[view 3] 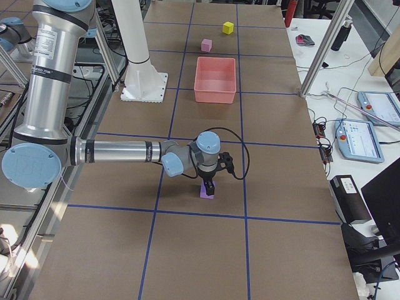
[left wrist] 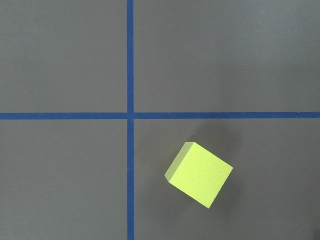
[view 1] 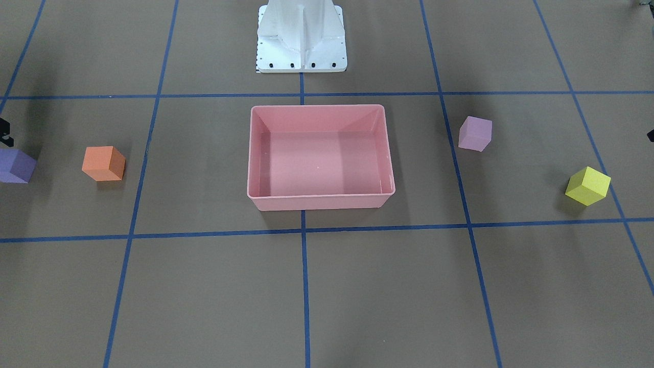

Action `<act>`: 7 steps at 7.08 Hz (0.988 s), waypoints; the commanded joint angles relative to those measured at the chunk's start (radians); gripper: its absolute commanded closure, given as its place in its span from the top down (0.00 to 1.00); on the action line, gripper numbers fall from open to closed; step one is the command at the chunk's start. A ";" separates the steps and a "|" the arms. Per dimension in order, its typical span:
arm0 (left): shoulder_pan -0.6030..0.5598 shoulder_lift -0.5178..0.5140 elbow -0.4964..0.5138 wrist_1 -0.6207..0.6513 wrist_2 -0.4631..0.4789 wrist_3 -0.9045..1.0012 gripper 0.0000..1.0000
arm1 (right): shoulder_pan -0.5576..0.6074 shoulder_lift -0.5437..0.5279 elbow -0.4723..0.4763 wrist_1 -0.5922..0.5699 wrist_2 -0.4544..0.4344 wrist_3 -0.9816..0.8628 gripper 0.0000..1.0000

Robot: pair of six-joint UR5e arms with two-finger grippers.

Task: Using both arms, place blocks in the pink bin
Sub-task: 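Lower the right gripper over the purple cube and close on it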

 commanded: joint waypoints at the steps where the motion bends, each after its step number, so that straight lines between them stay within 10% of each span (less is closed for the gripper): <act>1: 0.000 0.000 -0.001 -0.001 0.000 0.000 1.00 | 0.000 0.004 -0.010 0.027 -0.002 0.168 1.00; 7: 0.000 0.000 0.000 -0.001 0.000 0.002 1.00 | -0.040 0.063 -0.096 0.035 -0.033 0.224 0.99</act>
